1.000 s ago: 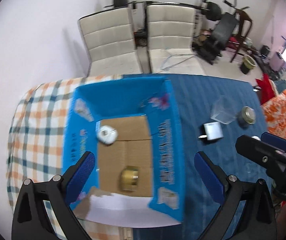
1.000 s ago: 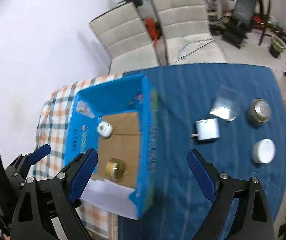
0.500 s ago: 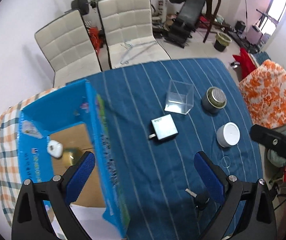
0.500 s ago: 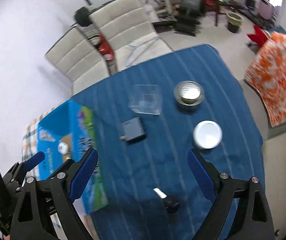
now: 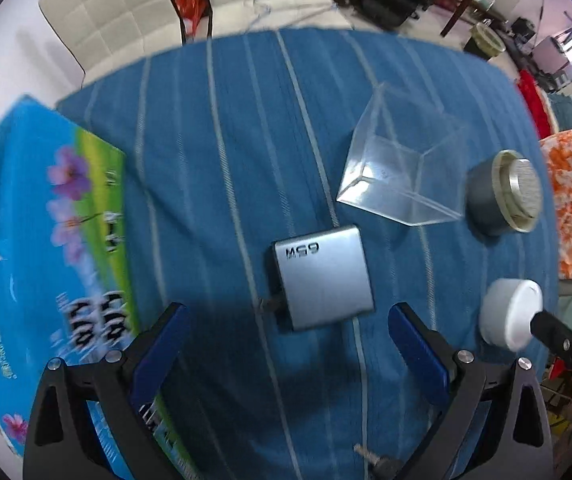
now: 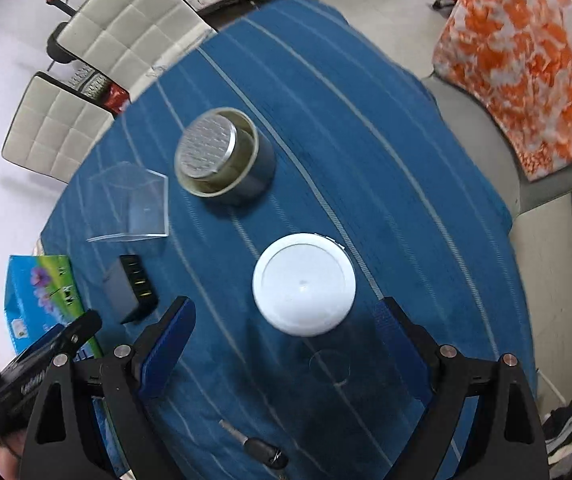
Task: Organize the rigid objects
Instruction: 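Grasp the black charger with the left gripper while the right gripper grasps the white container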
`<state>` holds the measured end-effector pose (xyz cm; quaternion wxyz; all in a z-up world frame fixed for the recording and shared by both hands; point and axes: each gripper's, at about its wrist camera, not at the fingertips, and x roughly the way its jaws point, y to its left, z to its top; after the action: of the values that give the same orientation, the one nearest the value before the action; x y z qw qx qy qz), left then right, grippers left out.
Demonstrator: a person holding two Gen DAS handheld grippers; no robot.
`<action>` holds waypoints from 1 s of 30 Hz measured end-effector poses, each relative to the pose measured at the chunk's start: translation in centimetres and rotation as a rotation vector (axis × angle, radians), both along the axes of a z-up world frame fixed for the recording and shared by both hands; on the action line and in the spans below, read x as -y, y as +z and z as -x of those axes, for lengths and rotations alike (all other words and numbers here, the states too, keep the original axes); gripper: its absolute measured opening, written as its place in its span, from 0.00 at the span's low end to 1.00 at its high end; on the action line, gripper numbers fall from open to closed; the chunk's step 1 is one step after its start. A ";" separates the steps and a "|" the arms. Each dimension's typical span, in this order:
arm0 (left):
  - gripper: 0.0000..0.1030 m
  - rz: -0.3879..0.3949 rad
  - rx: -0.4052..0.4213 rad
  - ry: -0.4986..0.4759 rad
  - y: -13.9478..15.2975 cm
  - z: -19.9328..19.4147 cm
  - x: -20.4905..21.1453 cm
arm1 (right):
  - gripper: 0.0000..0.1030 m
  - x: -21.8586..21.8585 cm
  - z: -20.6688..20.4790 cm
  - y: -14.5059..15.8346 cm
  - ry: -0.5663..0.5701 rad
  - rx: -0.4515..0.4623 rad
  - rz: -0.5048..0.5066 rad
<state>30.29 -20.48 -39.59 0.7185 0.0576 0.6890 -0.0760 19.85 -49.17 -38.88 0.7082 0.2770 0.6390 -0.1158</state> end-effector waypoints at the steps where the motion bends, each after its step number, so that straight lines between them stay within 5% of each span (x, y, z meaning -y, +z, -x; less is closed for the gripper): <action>1: 0.99 -0.002 -0.011 0.002 -0.6 -0.3 0.2 | 0.91 -0.1 -0.4 -0.5 0.006 -0.008 0.002; 10: 0.99 -0.026 -0.061 -0.008 -4.0 -1.6 1.4 | 0.91 -0.9 -2.7 -4.9 0.038 -0.081 0.026; 15: 0.90 -0.028 -0.042 -0.030 -4.0 -1.9 2.4 | 0.91 -0.3 -3.3 -6.2 0.058 -0.105 0.028; 21: 0.58 -0.016 0.003 -0.067 -2.7 -1.3 2.8 | 0.90 -0.8 -4.1 -7.0 0.090 -0.136 0.061; 23: 0.56 -0.025 0.011 -0.082 -2.3 -0.6 2.7 | 0.90 -1.2 -4.3 -7.0 0.107 -0.142 0.083; 27: 0.56 -0.031 0.017 -0.093 -2.0 1.1 2.0 | 0.71 -2.1 -4.7 -6.4 0.145 -0.139 0.152; 30: 0.56 -0.043 0.013 -0.098 -2.0 2.7 0.7 | 0.69 -2.7 -4.7 -6.1 0.177 -0.134 0.163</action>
<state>27.58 -21.22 -41.59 0.7168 0.1074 0.6822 -0.0960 24.55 -46.47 -45.00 0.6916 0.1527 0.6952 -0.1228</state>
